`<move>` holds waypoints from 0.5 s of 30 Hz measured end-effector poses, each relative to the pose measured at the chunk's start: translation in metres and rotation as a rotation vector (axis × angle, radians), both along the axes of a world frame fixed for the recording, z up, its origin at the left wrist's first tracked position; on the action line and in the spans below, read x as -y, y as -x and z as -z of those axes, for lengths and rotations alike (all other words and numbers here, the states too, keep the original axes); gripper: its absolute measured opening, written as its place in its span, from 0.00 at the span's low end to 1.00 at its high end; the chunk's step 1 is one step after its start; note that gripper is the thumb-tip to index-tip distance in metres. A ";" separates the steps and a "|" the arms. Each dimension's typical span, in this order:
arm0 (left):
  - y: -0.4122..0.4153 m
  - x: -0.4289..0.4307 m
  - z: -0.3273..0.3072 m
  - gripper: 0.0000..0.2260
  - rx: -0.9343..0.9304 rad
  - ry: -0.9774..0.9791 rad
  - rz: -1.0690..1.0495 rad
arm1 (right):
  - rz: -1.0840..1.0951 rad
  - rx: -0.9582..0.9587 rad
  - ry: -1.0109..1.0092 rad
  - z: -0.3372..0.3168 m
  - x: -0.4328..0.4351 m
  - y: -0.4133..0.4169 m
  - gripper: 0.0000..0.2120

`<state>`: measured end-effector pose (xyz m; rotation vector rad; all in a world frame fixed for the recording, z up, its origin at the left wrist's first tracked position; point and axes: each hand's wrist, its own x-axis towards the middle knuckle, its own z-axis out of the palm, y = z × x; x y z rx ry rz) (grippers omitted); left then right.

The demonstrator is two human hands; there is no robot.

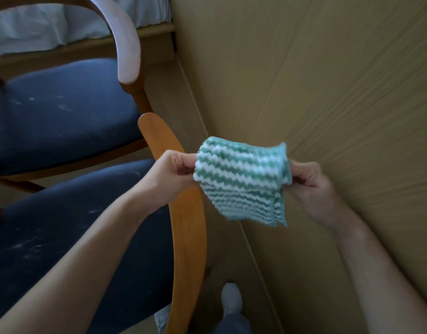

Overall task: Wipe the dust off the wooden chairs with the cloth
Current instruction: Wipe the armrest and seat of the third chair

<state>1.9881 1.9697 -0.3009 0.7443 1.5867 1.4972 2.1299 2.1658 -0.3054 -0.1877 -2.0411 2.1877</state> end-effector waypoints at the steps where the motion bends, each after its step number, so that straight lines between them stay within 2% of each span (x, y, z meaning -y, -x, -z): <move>1: 0.001 -0.001 -0.001 0.08 -0.045 -0.038 -0.005 | -0.021 -0.041 -0.055 -0.001 0.000 0.000 0.08; 3: 0.003 -0.003 -0.002 0.14 -0.127 -0.097 -0.038 | 0.007 -0.093 -0.163 -0.002 0.001 0.003 0.20; 5: 0.002 -0.004 -0.002 0.12 -0.203 -0.120 -0.050 | 0.063 -0.122 -0.238 0.001 0.000 0.003 0.29; 7: 0.003 -0.004 -0.001 0.10 -0.270 -0.110 -0.035 | 0.118 -0.127 -0.282 0.002 -0.002 0.003 0.26; 10: 0.007 -0.002 -0.003 0.14 -0.337 -0.131 -0.017 | 0.212 -0.102 -0.233 0.002 0.000 0.005 0.22; 15: 0.013 0.003 -0.012 0.09 -0.428 -0.160 -0.052 | 0.243 -0.183 -0.286 -0.006 0.003 0.005 0.17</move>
